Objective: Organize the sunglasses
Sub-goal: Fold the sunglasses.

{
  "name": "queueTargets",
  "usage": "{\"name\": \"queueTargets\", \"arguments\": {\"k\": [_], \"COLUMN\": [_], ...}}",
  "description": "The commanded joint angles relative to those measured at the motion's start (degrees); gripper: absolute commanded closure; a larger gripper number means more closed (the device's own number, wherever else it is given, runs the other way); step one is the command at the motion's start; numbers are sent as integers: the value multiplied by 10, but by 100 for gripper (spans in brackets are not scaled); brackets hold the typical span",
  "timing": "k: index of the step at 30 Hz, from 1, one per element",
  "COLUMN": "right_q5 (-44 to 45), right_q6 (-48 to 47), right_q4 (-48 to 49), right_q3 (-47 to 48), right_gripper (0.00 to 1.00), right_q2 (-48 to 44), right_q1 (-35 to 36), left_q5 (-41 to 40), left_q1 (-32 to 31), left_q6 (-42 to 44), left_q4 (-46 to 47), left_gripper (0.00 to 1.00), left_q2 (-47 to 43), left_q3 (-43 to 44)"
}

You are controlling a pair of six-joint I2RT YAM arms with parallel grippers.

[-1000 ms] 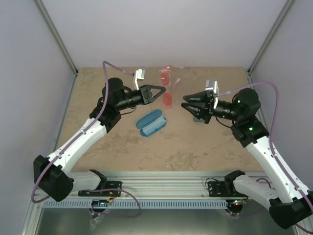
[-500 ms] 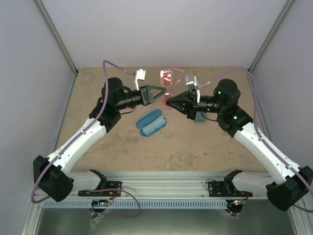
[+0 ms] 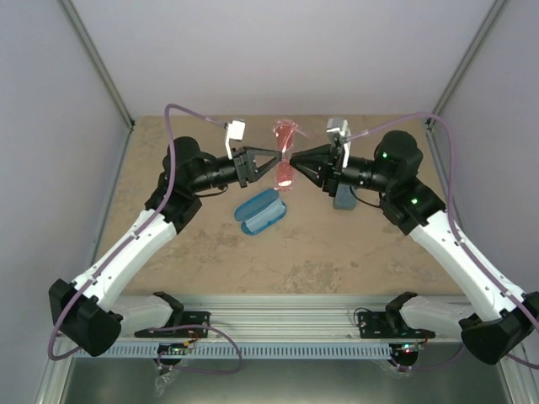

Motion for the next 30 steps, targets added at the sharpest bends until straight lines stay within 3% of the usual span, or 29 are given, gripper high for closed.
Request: {"name": "queueTargets", "arguments": {"k": [1,7,13,16,24,30], "right_q5": [106,133,-31,-59,-85,-31], "right_q6": [41,59,23,-17,-68,-69], "right_q4": [35,18,12,-27,-59,-72], "right_q3": [13,76,132,146,71,71], "right_gripper": [87,91,85,85,86,86], "right_q2": [-33,-22,24,43,52,64], "right_q1": [0,0,12,34,43,43], "left_q5": [21,49,81,71,105,111], "left_q1": [-1,-2,-2,-2,-1,-1], "left_q6": [85,151,157,182,154,179], "left_q4": [-10,-39,-61,-97,-58,-63], "left_gripper": [100,100,100,100,100,100], "left_q2": [-32,-53,-27,-20,-17,-21], "left_q3": [-15,-21,-5,15,19,22]}}
